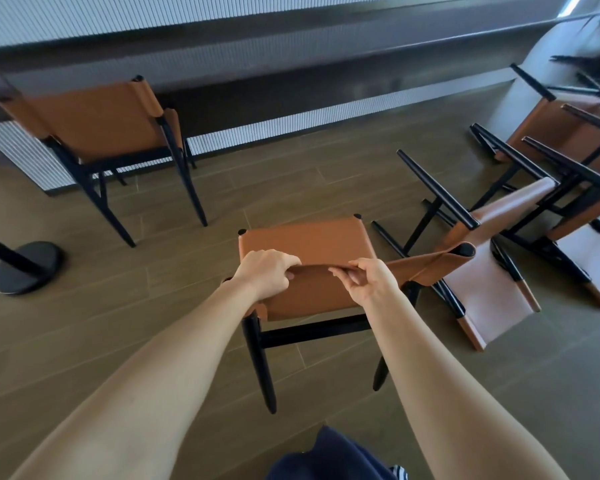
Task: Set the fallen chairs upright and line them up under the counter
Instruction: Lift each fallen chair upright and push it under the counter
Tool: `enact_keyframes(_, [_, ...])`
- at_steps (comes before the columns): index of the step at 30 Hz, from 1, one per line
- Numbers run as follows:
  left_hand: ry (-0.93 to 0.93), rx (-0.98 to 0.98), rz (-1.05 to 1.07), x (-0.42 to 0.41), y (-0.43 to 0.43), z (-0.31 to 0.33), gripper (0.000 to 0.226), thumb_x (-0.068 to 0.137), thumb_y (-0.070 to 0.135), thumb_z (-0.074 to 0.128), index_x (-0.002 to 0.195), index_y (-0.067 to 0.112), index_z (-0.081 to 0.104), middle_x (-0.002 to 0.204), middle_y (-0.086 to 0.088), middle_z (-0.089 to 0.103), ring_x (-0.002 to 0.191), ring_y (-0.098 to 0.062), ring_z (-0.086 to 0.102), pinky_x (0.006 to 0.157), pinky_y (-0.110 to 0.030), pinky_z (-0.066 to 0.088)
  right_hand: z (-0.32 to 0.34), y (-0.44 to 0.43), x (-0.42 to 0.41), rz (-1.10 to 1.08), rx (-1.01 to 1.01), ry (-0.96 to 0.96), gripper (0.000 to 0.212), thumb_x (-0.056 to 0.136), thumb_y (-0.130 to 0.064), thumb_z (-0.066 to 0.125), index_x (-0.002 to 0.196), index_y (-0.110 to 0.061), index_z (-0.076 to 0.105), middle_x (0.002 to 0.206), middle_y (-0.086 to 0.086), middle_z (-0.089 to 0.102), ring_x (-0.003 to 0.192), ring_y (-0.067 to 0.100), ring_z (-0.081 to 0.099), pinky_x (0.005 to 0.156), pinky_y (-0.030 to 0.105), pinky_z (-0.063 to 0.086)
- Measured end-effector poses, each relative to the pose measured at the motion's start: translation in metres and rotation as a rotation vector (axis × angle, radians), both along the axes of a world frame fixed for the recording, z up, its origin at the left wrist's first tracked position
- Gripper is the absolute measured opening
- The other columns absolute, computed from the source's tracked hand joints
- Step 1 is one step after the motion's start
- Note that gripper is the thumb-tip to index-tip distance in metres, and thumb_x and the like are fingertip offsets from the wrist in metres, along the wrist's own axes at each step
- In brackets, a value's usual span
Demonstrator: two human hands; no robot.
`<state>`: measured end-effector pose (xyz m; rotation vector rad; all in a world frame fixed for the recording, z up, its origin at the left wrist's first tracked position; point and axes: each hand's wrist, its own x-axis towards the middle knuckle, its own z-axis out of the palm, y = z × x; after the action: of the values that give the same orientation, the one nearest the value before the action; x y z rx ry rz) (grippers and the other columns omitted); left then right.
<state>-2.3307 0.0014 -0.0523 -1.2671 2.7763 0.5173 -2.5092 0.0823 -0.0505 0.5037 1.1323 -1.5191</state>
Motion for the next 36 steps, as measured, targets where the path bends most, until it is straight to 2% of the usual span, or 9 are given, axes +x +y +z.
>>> enact_keyframes(3, [0.002, -0.004, 0.001, 0.001, 0.009, -0.004, 0.037, 0.092, 0.012, 0.050, 0.121, 0.032, 0.063, 0.105, 0.010, 0.070, 0.099, -0.018, 0.062, 0.072, -0.029, 0.037, -0.002, 0.007, 0.001, 0.024, 0.015, 0.016, 0.018, 0.089, 0.017, 0.046, 0.098, 0.003, 0.054, 0.145, 0.032, 0.041, 0.135, 0.047, 0.040, 0.051, 0.051, 0.056])
enact_keyframes(6, [-0.005, 0.011, 0.008, 0.003, 0.019, -0.008, 0.036, 0.093, 0.014, 0.050, 0.121, 0.031, 0.063, 0.108, 0.009, 0.070, 0.101, -0.020, 0.062, 0.074, -0.030, 0.040, -0.002, 0.018, 0.003, 0.058, 0.026, 0.029, 0.016, 0.090, 0.016, 0.047, 0.098, 0.004, 0.053, 0.126, 0.036, 0.053, 0.120, 0.050, 0.053, 0.050, 0.051, 0.056])
enact_keyframes(17, [-0.110, 0.058, -0.028, 0.010, 0.073, -0.026, 0.037, 0.096, 0.022, 0.048, 0.131, 0.031, 0.056, 0.125, 0.003, 0.065, 0.109, -0.021, 0.060, 0.079, -0.031, 0.045, -0.017, 0.065, 0.010, 0.119, 0.111, 0.024, 0.014, 0.089, 0.014, 0.049, 0.096, 0.002, 0.050, 0.102, 0.031, 0.055, 0.116, 0.053, 0.053, 0.058, 0.050, 0.056])
enact_keyframes(22, [-0.163, 0.102, -0.075, 0.011, 0.095, -0.031, 0.042, 0.093, 0.017, 0.048, 0.132, 0.032, 0.054, 0.124, 0.003, 0.065, 0.106, -0.021, 0.060, 0.084, -0.034, 0.049, -0.028, 0.085, 0.009, 0.119, 0.168, -0.035, 0.028, 0.091, 0.009, 0.051, 0.118, 0.004, 0.049, 0.130, 0.030, 0.052, 0.124, 0.051, 0.049, 0.080, 0.057, 0.055])
enact_keyframes(24, [-0.187, 0.111, -0.105, 0.016, 0.104, -0.038, 0.040, 0.095, 0.020, 0.049, 0.132, 0.032, 0.053, 0.123, 0.002, 0.065, 0.105, -0.022, 0.061, 0.080, -0.033, 0.048, -0.031, 0.094, 0.011, 0.133, 0.188, -0.058, 0.028, 0.090, 0.008, 0.054, 0.117, 0.003, 0.048, 0.134, 0.030, 0.050, 0.125, 0.051, 0.048, 0.076, 0.058, 0.055])
enact_keyframes(27, [-0.195, 0.118, -0.097, 0.023, 0.110, -0.044, 0.037, 0.097, 0.022, 0.049, 0.132, 0.033, 0.053, 0.124, 0.002, 0.064, 0.106, -0.022, 0.061, 0.077, -0.031, 0.046, -0.030, 0.102, 0.016, 0.162, 0.206, -0.085, 0.025, 0.087, 0.002, 0.061, 0.108, -0.001, 0.048, 0.136, 0.028, 0.049, 0.125, 0.049, 0.049, 0.057, 0.056, 0.052])
enact_keyframes(29, [-0.170, 0.141, -0.055, 0.024, 0.110, -0.043, 0.034, 0.096, 0.024, 0.052, 0.129, 0.033, 0.056, 0.125, 0.005, 0.063, 0.109, -0.020, 0.059, 0.077, -0.030, 0.044, -0.028, 0.103, 0.015, 0.155, 0.206, -0.093, 0.038, 0.085, -0.001, 0.065, 0.117, -0.005, 0.046, 0.135, 0.025, 0.048, 0.126, 0.049, 0.047, 0.059, 0.058, 0.051])
enact_keyframes(33, [-0.131, 0.232, 0.077, 0.023, 0.114, -0.044, 0.029, 0.094, 0.026, 0.057, 0.123, 0.033, 0.060, 0.126, 0.007, 0.061, 0.109, -0.017, 0.057, 0.078, -0.029, 0.041, -0.028, 0.112, 0.010, 0.104, 0.141, -0.121, 0.053, 0.086, -0.004, 0.064, 0.133, -0.011, 0.041, 0.132, 0.023, 0.047, 0.127, 0.049, 0.044, 0.079, 0.069, 0.047])
enact_keyframes(36, [-0.157, 0.401, 0.111, 0.022, 0.121, -0.044, 0.038, 0.096, 0.029, 0.055, 0.134, 0.025, 0.052, 0.136, 0.002, 0.054, 0.117, -0.020, 0.053, 0.089, -0.032, 0.045, -0.034, 0.123, 0.010, 0.079, 0.099, -0.084, 0.061, 0.087, -0.003, 0.063, 0.141, -0.012, 0.037, 0.134, 0.021, 0.044, 0.126, 0.050, 0.045, 0.069, 0.069, 0.052])
